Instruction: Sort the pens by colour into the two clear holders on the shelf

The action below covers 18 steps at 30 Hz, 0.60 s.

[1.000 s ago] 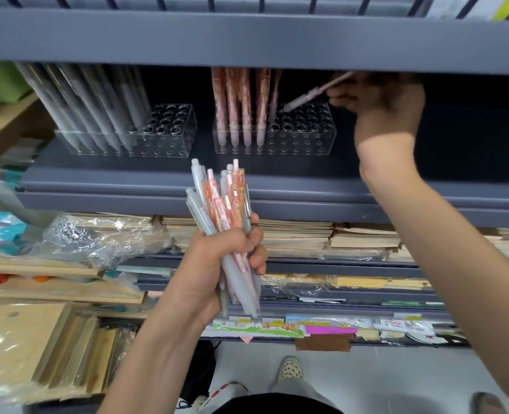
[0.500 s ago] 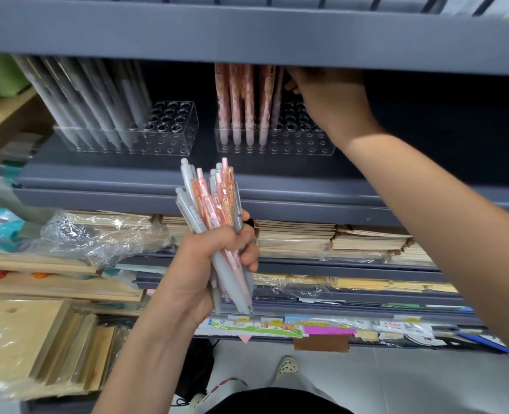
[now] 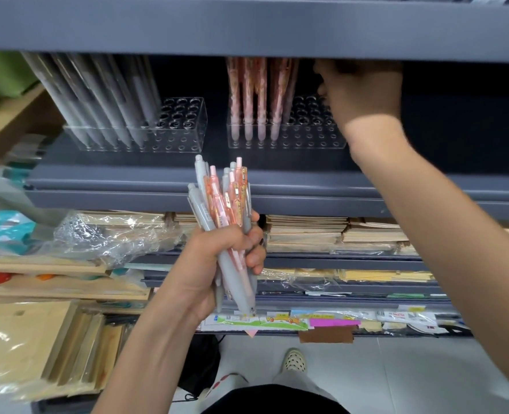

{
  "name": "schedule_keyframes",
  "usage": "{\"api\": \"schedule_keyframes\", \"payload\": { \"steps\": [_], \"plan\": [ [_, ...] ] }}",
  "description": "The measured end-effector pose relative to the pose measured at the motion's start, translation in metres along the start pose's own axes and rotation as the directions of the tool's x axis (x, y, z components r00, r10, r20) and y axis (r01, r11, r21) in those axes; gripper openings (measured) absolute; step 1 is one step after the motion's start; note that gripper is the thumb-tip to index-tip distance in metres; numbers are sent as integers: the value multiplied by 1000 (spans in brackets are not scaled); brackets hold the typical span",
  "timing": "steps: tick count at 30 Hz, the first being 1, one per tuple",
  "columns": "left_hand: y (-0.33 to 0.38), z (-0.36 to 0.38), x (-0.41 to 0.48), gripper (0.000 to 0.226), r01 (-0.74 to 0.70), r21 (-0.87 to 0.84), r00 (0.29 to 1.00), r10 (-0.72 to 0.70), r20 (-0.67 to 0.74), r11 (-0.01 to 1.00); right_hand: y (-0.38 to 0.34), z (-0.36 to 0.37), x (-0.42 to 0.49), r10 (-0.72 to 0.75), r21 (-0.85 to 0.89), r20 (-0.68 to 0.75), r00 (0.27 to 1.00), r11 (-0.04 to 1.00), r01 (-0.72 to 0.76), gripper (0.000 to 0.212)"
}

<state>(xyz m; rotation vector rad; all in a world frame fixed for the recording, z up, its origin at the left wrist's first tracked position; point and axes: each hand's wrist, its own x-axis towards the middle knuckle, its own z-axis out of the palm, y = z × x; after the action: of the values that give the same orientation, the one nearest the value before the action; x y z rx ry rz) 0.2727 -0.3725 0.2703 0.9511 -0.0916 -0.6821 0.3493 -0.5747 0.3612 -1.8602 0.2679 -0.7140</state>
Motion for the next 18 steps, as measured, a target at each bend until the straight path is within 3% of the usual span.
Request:
{"api": "schedule_keyframes", "payload": {
  "steps": [2,6,10,15,18],
  "plan": [
    [2,-3,-1,32,13,21,1000,-13,1,1000,-1,-3,-20,-12,73,76,997,997,7,8],
    [5,-8,-4,32,55,44,998,-56,11,998,-7,-4,-69,30,-46,468,883,999,-9,13],
    [10,-15,-10,33,21,18,999,-20,-30,1000,-17,-2,-103,19,-15,505,863,1000,-12,21],
    [22,-33,-19,19,-71,-8,970,67,-232,997,-14,4,-173,117,23,594,796,986,-163,19],
    [27,-42,-25,18,-93,-35,949,78,-307,995,-11,21,-207,103,14,558,824,991,-133,19]
  ]
}}
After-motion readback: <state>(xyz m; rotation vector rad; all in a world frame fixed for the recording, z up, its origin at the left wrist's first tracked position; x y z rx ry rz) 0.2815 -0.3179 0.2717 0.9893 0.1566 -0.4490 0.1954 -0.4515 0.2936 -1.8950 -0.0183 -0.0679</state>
